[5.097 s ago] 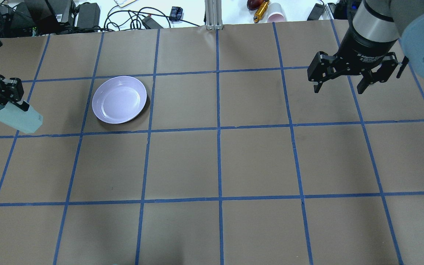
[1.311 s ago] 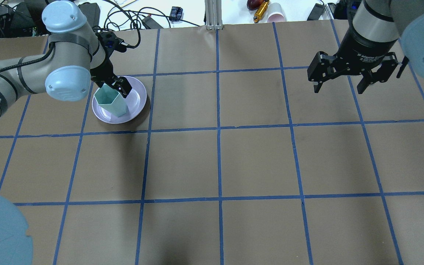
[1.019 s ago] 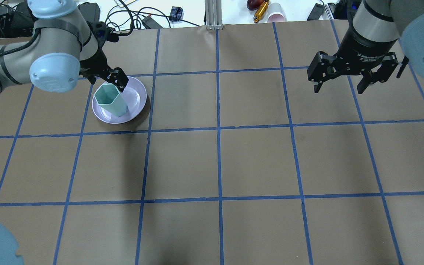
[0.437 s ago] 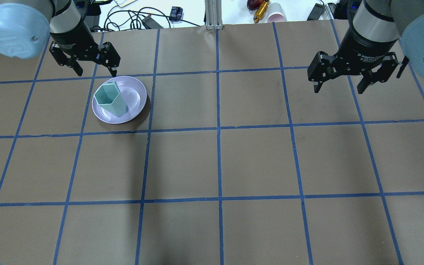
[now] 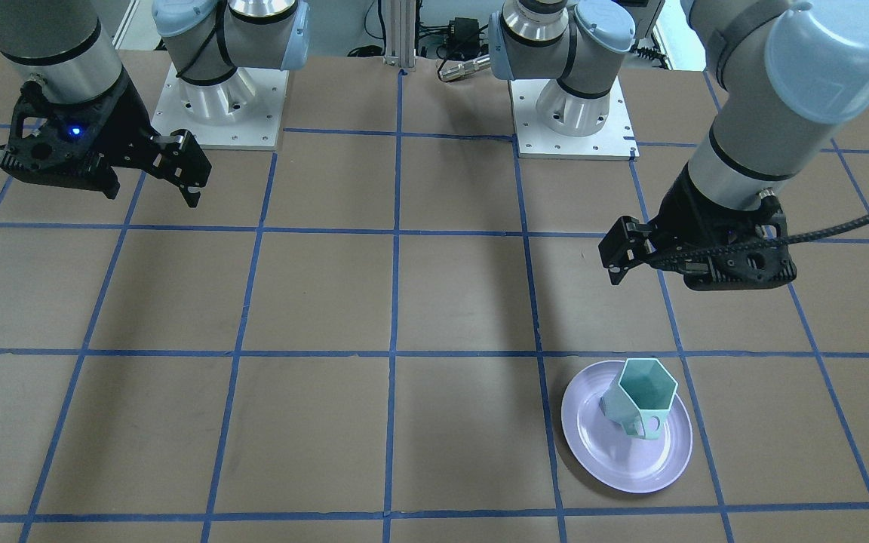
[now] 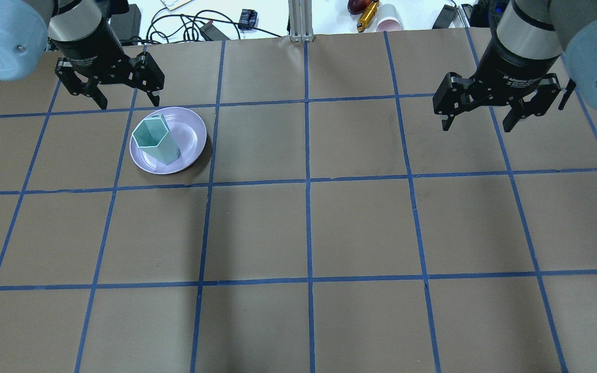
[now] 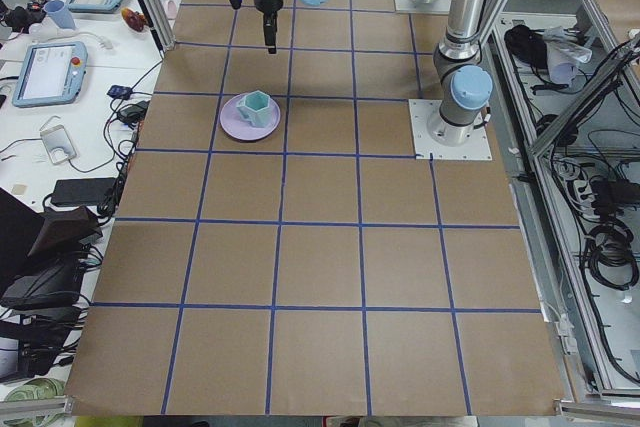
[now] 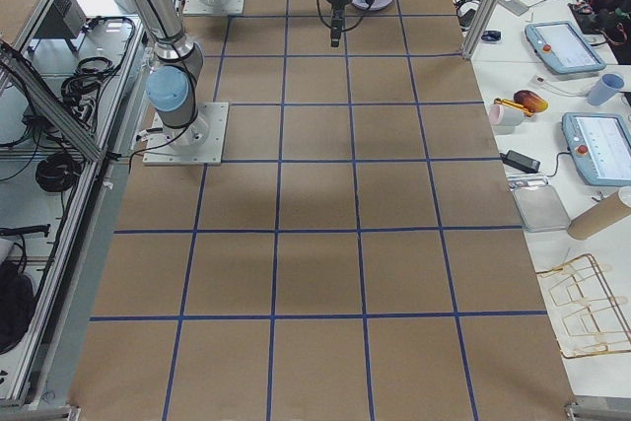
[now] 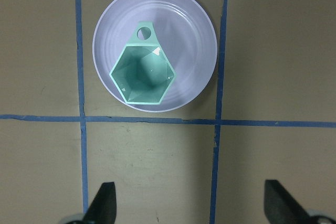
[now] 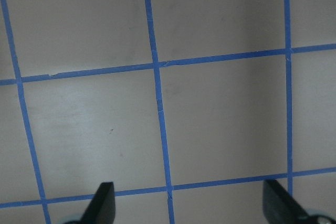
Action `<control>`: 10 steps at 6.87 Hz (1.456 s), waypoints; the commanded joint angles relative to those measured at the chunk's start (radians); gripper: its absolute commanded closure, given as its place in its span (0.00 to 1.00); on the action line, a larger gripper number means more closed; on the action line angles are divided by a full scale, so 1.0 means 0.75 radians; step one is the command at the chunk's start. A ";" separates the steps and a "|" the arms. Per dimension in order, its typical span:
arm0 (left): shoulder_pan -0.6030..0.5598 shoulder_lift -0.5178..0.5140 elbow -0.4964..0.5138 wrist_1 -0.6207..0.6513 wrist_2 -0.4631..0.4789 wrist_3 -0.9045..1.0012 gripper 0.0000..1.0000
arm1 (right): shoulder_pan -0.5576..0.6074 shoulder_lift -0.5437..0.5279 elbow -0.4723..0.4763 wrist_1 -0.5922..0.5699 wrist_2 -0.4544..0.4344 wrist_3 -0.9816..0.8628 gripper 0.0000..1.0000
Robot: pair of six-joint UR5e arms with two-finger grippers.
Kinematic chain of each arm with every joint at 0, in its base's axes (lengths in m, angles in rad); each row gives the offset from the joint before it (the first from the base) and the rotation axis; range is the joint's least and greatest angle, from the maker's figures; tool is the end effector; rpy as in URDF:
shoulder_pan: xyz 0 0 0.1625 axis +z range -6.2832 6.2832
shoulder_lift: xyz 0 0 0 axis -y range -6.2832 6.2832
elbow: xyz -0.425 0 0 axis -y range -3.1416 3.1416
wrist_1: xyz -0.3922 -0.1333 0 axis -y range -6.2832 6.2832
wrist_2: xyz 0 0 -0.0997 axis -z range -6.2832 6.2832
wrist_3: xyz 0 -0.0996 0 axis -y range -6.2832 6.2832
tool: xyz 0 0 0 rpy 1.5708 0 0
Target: Flip cup and place on plate
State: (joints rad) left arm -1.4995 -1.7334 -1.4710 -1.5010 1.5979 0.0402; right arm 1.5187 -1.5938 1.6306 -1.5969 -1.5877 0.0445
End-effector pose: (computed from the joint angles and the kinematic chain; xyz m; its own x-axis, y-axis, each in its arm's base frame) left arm -0.0903 -0.5685 0.4584 -0.9991 -0.0313 -0.0274 -0.0311 0.9995 -0.0059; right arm 0.1064 -0.4870 0.4723 -0.9952 0.0963 0.0174 0.0964 0.9953 0.0099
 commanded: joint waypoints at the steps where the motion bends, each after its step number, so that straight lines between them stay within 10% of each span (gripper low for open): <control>1: -0.044 0.037 -0.016 -0.021 -0.022 -0.002 0.00 | 0.000 0.000 0.000 0.000 0.000 0.000 0.00; 10: -0.024 0.070 -0.039 -0.079 -0.034 0.018 0.00 | 0.000 0.000 0.000 0.000 0.000 0.000 0.00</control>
State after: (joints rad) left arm -1.5172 -1.6816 -1.5002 -1.5596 1.5711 0.0537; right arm 1.5187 -1.5938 1.6306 -1.5969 -1.5877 0.0445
